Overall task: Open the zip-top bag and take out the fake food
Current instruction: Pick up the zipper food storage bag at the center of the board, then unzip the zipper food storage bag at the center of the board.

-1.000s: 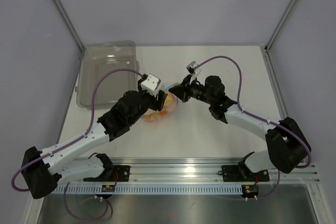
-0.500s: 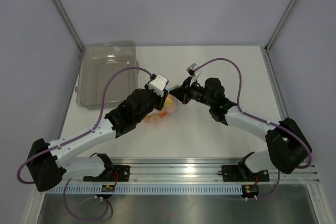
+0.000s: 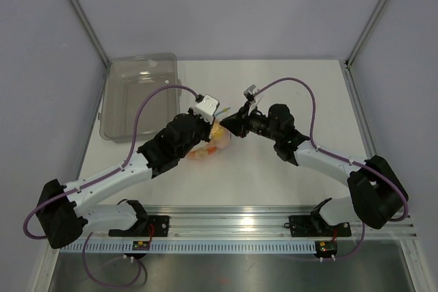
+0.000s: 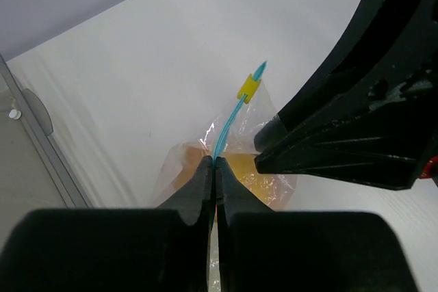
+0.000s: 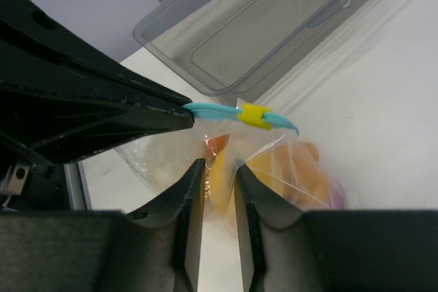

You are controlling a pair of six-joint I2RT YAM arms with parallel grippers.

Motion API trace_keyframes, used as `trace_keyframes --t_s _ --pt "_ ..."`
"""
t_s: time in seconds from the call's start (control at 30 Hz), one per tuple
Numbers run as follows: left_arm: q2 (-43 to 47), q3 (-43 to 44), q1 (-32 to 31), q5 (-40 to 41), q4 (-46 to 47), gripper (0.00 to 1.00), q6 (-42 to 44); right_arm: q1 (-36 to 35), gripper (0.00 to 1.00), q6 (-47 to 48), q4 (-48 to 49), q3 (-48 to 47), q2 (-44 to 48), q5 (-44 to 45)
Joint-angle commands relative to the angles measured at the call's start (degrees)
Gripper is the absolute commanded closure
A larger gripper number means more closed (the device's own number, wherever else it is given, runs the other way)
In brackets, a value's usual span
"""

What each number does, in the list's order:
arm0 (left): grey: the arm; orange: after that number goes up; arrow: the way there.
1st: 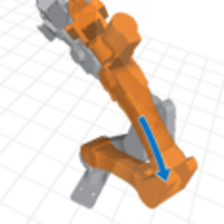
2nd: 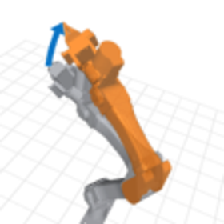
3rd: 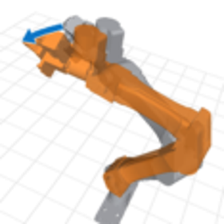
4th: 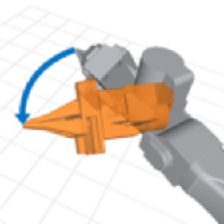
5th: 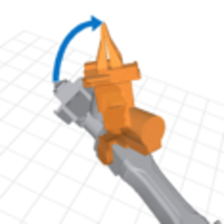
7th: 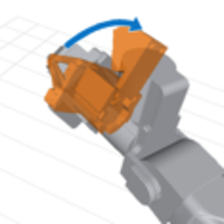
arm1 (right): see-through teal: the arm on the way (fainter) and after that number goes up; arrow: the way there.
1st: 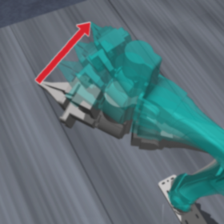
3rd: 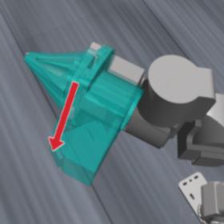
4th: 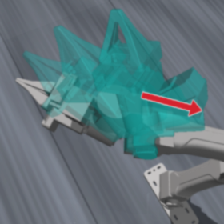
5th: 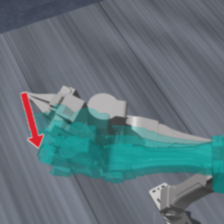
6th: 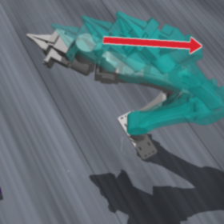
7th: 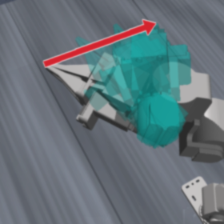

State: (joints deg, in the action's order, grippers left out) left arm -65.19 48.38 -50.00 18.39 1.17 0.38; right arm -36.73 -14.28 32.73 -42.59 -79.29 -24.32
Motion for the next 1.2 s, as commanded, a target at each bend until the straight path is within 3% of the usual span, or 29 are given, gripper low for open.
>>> trace_keyframes --t_s 0.0,0.03,0.1,0.27,0.4,0.77,1.17 --pt "2.3 1.2 0.6 -0.9 1.9 1.0 -0.1 -0.6 0.68 4.6 3.1 0.6 1.8 -1.7" --pt "2.6 1.1 0.6 -1.2 1.9 1.0 -0.1 -0.5 0.48 5.5 3.2 1.1 1.9 -1.4" --pt "3.3 0.8 0.6 -1.4 2.0 1.0 0.0 -0.5 0.22 8.6 4.5 2.8 2.5 -1.2" --pt "3.9 0.2 0.6 -3.1 2.5 1.0 -0.1 -0.4 0.01 13.7 11.7 7.7 6.3 -1.4" --pt "4.2 0.2 0.6 -4.8 2.3 1.0 0.0 1.0 0.0 13.9 15.1 10.9 9.1 -0.2" --pt "7.2 -0.9 0.6 -10.6 2.5 1.0 -0.1 11.6 0.01 5.6 22.7 8.8 3.5 -15.0" --pt "6.4 0.1 0.5 -15.9 0.9 1.0 -0.1 12.1 0.03 2.4 22.9 5.0 0.5 -24.5"
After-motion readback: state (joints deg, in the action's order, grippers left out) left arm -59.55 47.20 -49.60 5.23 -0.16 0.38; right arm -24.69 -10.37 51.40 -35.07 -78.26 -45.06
